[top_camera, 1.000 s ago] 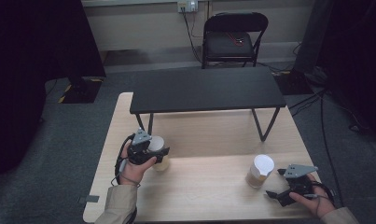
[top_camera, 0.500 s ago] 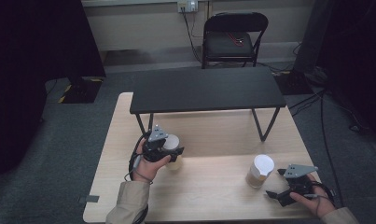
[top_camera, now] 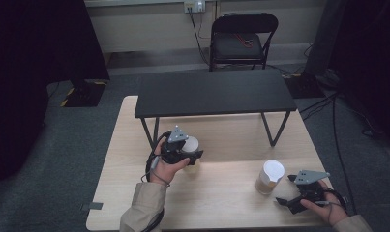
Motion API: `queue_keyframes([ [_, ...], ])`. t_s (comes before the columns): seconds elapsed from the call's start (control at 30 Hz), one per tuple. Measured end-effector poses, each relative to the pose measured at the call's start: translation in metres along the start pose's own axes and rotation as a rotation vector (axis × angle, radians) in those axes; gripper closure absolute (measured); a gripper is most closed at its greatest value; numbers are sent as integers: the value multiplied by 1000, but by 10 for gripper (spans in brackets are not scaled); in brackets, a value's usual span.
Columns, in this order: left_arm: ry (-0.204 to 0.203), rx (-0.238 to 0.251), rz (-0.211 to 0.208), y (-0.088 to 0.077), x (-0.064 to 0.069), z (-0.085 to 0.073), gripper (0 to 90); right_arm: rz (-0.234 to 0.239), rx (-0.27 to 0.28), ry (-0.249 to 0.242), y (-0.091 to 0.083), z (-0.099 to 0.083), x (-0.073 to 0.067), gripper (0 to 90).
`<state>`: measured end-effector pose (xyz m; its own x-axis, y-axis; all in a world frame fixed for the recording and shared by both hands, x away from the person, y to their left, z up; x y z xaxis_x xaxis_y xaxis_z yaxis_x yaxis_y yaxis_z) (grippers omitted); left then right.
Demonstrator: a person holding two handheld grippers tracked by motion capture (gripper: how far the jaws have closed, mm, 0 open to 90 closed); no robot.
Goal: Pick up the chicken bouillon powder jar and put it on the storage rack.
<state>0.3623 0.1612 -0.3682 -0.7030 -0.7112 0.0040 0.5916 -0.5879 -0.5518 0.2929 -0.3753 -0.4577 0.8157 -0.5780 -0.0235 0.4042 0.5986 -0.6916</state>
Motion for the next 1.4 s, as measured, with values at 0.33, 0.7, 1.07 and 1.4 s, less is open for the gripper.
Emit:
queue_keyframes([
  [0.33, 12, -9, -23, 7, 5, 14, 337, 0, 0, 0, 0, 0, 0, 0],
  [0.7, 28, -9, -39, 13, 11, 31, 336, 0, 0, 0, 0, 0, 0, 0],
  [1.07, 57, -9, -69, 15, 19, 55, 337, 0, 0, 0, 0, 0, 0, 0],
  [1.4, 81, -7, -85, 10, 24, 80, 336, 0, 0, 0, 0, 0, 0, 0],
])
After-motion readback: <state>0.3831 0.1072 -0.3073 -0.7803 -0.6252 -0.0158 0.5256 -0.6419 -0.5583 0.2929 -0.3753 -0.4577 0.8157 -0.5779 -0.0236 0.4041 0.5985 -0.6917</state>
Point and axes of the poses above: each handheld gripper's, and its own axes: y roughly forward along the jaws, z roughly out of its top, x roughly to its right, the point moved 6 cm from there along y, roughly forward along the jaws, and after that the axes turned 4 degrees about z, right-handed, at the moved point
